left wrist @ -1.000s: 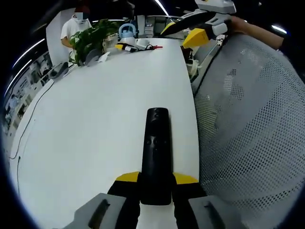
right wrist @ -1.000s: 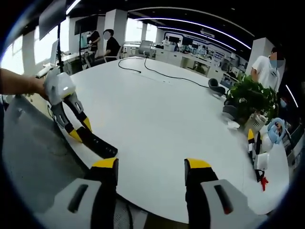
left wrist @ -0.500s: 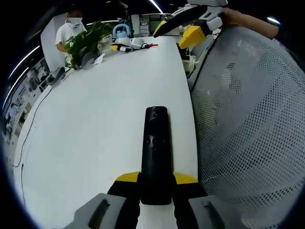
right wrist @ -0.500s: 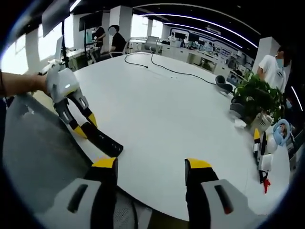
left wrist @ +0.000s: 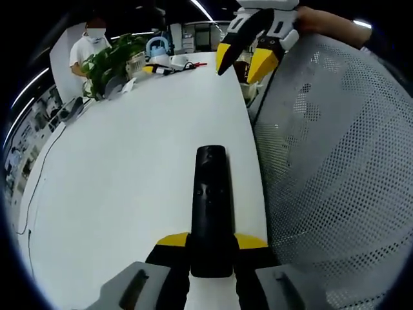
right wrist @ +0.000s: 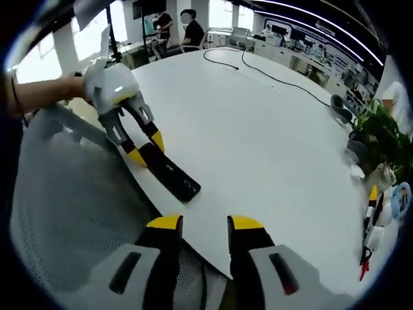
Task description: Press the specified remote control buttons in sequence, fully releasing each button before pressing the next.
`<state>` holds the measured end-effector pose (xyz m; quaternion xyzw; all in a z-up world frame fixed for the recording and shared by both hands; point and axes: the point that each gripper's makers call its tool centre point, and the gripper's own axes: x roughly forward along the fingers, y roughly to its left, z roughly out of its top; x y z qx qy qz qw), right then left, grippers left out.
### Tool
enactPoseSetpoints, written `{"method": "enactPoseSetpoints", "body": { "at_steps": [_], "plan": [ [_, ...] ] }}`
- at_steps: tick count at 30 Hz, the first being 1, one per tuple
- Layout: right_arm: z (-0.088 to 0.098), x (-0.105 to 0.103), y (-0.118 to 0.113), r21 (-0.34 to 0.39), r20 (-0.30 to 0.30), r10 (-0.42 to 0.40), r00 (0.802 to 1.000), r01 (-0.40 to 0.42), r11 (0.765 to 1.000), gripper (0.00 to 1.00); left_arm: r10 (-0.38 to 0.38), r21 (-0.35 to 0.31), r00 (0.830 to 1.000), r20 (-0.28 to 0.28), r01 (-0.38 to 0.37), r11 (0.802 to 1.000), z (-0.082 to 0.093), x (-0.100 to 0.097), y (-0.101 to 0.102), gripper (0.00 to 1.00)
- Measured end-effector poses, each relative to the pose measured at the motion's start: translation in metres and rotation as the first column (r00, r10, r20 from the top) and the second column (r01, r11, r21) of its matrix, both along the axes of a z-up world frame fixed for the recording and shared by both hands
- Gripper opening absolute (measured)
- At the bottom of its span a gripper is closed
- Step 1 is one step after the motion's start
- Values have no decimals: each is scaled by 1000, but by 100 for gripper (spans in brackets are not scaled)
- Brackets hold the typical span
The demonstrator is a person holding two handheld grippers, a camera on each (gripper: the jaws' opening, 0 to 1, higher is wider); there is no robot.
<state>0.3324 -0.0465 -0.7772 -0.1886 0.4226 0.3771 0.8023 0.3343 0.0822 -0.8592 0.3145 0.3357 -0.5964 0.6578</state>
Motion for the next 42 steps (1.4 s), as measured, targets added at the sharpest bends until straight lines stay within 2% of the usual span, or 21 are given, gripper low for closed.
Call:
{"method": "enactPoseSetpoints", "body": {
  "at_steps": [6, 12, 15, 17, 21, 23, 24, 25, 29, 42],
  "plan": [
    [-13, 4, 24, 19, -37, 62, 997, -62, 998, 19, -28, -27, 1000, 4, 28, 999, 0, -3, -1, 25],
    [-30, 6, 34, 14, -80, 92, 992, -92, 996, 12, -51, -30, 999, -3, 51, 998, 0, -6, -3, 25],
    [-37, 7, 35, 18, -101, 90, 991, -89, 996, 9, -48, -31, 999, -6, 48, 998, 0, -6, -3, 25],
    [-40, 10, 36, 38, -104, 69, 992, -65, 997, 1, -46, -31, 999, -8, 46, 998, 1, -6, -3, 25],
    [-40, 14, 41, 73, -132, 51, 990, -41, 996, 0, -47, -31, 999, -6, 46, 998, 0, -6, -3, 25],
    [-44, 15, 41, 58, -139, 56, 989, -49, 997, 0, -47, -30, 999, -6, 47, 998, 0, -7, -3, 25],
    [-48, 14, 39, 27, -148, 60, 987, -56, 998, 0, -47, -30, 999, -7, 47, 998, 0, -6, -3, 25],
    [-54, 13, 37, -1, -166, 66, 984, -67, 998, 0, -47, -30, 999, -6, 47, 998, 0, -6, -3, 25],
    [-72, 4, 37, -38, -225, 100, 969, -112, 993, 0, -46, -31, 999, -6, 46, 998, 0, -6, -3, 25],
    [-74, 2, 41, -70, -210, 127, 970, -144, 987, 0, -45, -29, 999, -7, 45, 999, 0, -6, -3, 25]
  ]
}}
